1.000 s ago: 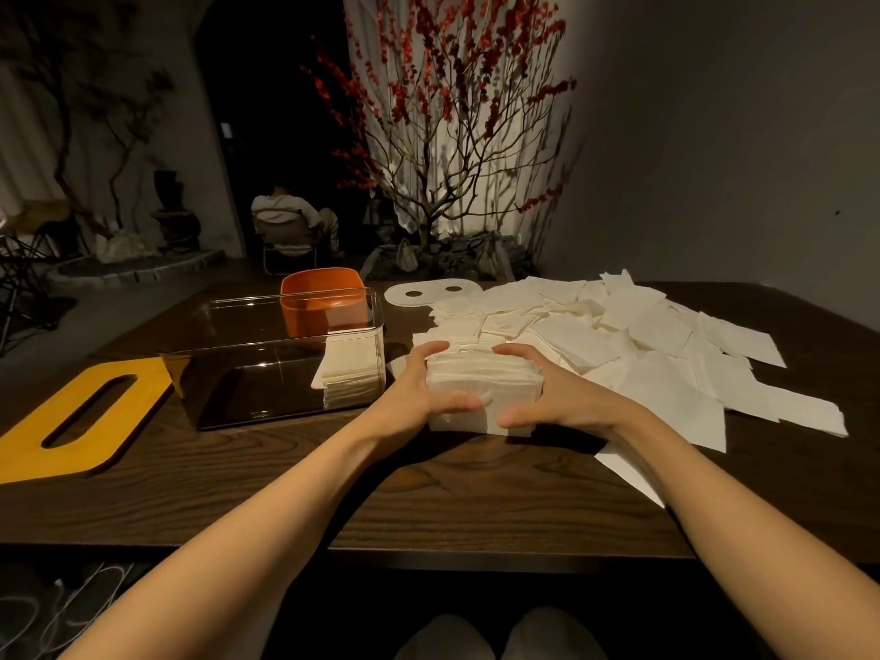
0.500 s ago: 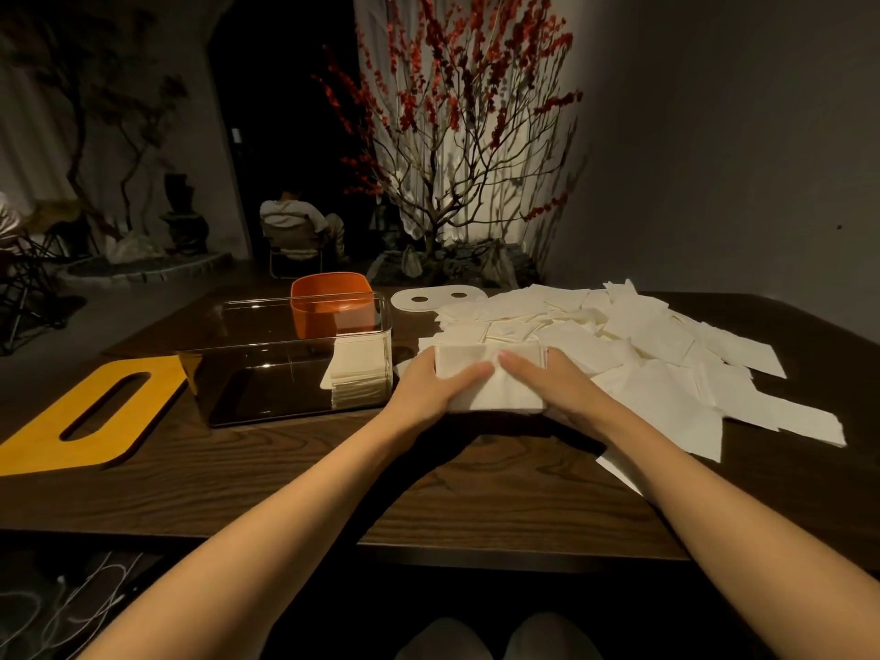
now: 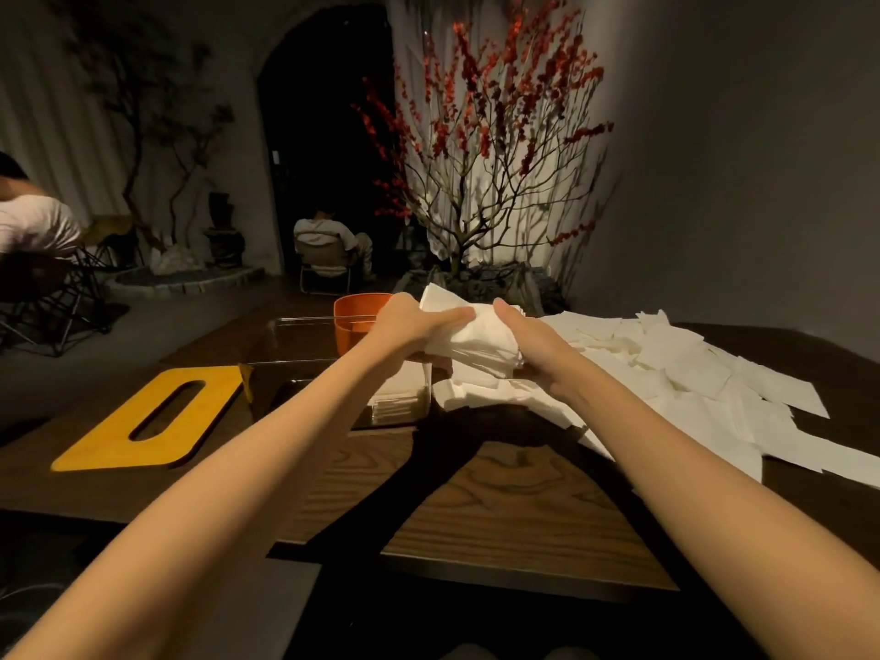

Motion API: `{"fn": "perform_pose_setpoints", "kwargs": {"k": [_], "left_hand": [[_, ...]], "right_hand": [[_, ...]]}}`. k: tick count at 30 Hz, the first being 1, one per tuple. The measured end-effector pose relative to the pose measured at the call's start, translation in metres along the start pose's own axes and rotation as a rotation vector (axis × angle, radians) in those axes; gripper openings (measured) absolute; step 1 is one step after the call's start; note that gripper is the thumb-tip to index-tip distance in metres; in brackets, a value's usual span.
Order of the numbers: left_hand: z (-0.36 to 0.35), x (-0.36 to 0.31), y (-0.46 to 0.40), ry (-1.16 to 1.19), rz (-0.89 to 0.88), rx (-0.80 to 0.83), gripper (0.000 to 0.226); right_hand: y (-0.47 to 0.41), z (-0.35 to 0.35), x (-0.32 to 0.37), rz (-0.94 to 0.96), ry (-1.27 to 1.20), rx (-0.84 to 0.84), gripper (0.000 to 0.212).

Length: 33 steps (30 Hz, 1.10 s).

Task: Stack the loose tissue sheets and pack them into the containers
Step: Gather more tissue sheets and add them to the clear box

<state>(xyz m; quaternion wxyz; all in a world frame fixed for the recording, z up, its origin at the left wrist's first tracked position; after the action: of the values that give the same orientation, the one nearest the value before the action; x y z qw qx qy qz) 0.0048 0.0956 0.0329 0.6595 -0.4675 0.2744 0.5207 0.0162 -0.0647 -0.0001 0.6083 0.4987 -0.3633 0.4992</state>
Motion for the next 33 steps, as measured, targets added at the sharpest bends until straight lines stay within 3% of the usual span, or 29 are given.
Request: {"fn": "perform_pose_setpoints", "kwargs": {"k": [4,7,9,14,19,26,30,33], "left_hand": [[0.027,0.006,-0.01,-0.145,0.162,0.043,0.067],[0.043,0.018,-0.021,-0.114,0.242,0.057,0.059],[0.048,0.024,-0.022,-0.039,0.295,0.087,0.049],[0.047,0.041,-0.029,0.193,0.395,0.104,0.081],[0.041,0.055,-0.044,-0.029,0.401,0.111,0.072],[0.029,0.061,-0.048,-0.313,0.395,0.227,0.054],[0.026,0.069,-0.053,-0.325,0.416,0.236,0.051],[0.025,0.056,-0.053,-0.211,0.373,0.199,0.05]], "right_hand": [[-0.007,-0.022,0.013,0.013,0.02,0.027,0.05],[-0.01,-0.037,0.022,0.045,0.073,0.056,0.023],[-0.013,-0.043,0.027,0.063,0.107,0.057,0.017],[-0.019,-0.058,0.035,0.048,0.306,0.112,0.025],[-0.028,-0.066,0.036,0.028,0.322,0.041,0.041],[-0.034,-0.072,0.027,0.013,0.436,0.104,0.023],[-0.037,-0.075,0.028,0.094,0.411,0.096,0.033],[-0.041,-0.071,0.028,0.117,0.375,0.077,0.033]]}}
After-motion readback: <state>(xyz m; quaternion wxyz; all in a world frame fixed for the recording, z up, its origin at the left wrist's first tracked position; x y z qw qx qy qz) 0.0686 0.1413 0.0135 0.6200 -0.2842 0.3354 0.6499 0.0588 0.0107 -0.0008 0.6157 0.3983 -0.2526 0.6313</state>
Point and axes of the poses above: each hand's wrist, its own y-axis away from the middle knuckle, its own z-axis out of the back of the hand, x = y × z, the point moved 4 cm from there along -y, towards the middle knuckle, and after that the axes turned 13 degrees about -z, right-handed, at the moved point
